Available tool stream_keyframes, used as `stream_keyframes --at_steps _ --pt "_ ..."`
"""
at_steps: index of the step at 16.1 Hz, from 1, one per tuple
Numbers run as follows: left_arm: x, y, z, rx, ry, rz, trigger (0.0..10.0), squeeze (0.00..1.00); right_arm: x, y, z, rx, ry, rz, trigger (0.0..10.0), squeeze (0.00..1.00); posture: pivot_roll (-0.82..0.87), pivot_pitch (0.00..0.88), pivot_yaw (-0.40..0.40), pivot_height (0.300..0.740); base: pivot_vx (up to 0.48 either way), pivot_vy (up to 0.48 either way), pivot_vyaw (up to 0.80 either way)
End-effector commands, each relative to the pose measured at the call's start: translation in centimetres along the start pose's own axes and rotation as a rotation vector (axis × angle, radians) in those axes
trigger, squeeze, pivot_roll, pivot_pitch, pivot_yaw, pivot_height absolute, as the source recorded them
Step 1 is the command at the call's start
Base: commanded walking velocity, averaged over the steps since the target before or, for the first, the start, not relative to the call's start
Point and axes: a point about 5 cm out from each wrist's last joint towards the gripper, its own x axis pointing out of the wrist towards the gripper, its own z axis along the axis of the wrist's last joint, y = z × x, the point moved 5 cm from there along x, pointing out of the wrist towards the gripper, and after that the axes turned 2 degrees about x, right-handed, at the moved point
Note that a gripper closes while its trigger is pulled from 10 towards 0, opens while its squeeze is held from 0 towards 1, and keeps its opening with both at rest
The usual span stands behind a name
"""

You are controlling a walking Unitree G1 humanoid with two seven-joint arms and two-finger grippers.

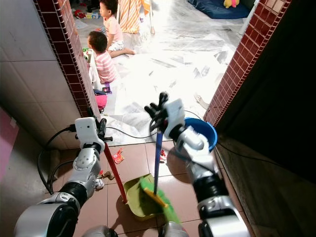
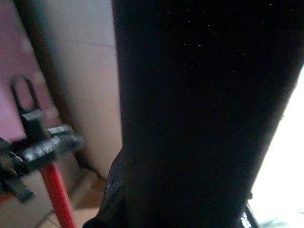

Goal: Sweep floor

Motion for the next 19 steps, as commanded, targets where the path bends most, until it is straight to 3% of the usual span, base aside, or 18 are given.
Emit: stream_keyframes --at_steps 1,3,5,7,10,11,13,14,19 --pt "0.2 -0.6 -0.1 -0.003 0.025 -0.011 10.0 0.0 0.6 1.0 1.9 0.065 -0.059 0.083 10.0 0.0 -0.12 0.0 -0.04 0.74 0.0 0.0 0.0" --pt "0.4 -0.4 0.4 -0.006 0.005 -0.035 10.0 0.0 0.5 1.8 3.6 0.068 -0.075 0.181 10.0 0.0 -0.12 0.0 -0.038 0.74 0.0 0.0 0.0" --pt "0.6 0.2 0.8 -0.002 -0.009 -0.024 10.0 0.0 0.2 1.5 3.9 -0.026 -0.059 0.195 10.0 0.0 -0.12 0.0 -0.034 0.74 0.0 0.0 0.0" --pt "1.0 0.8 1.8 0.016 -0.043 -0.009 10.0 0.0 -0.1 -1.2 4.5 -0.157 -0.088 0.045 10.0 0.0 -0.12 0.0 -0.032 0.74 0.0 0.0 0.0" --pt "0.8 1.5 2.9 0.004 -0.105 -0.007 10.0 0.0 -1.4 -4.9 5.4 -0.227 -0.153 -0.223 10.0 0.0 -0.1 0.0 -0.027 0.74 0.0 0.0 0.0" --pt "0.4 1.7 3.0 -0.002 -0.122 -0.006 10.0 0.0 -2.5 -6.2 5.2 -0.225 -0.159 -0.331 10.0 0.0 -0.1 0.0 -0.026 0.74 0.0 0.0 0.0" --pt "-0.2 1.3 3.3 -0.01 -0.15 -0.042 10.0 0.0 -3.5 -6.9 4.1 -0.226 -0.15 -0.423 10.0 0.0 -0.08 0.0 -0.016 0.74 0.0 0.0 0.0" --pt "-0.6 0.9 4.0 0.034 -0.193 -0.066 10.0 0.0 -4.0 -7.2 3.0 -0.213 -0.142 -0.482 10.0 0.0 -0.08 0.0 -0.014 0.74 0.0 0.0 0.0" --pt "-1.1 -0.5 6.6 0.061 -0.27 -0.17 10.0 0.0 -5.5 -6.5 -0.5 -0.166 -0.09 -0.582 10.0 0.0 -0.07 0.0 0.034 0.74 0.0 0.0 0.0"
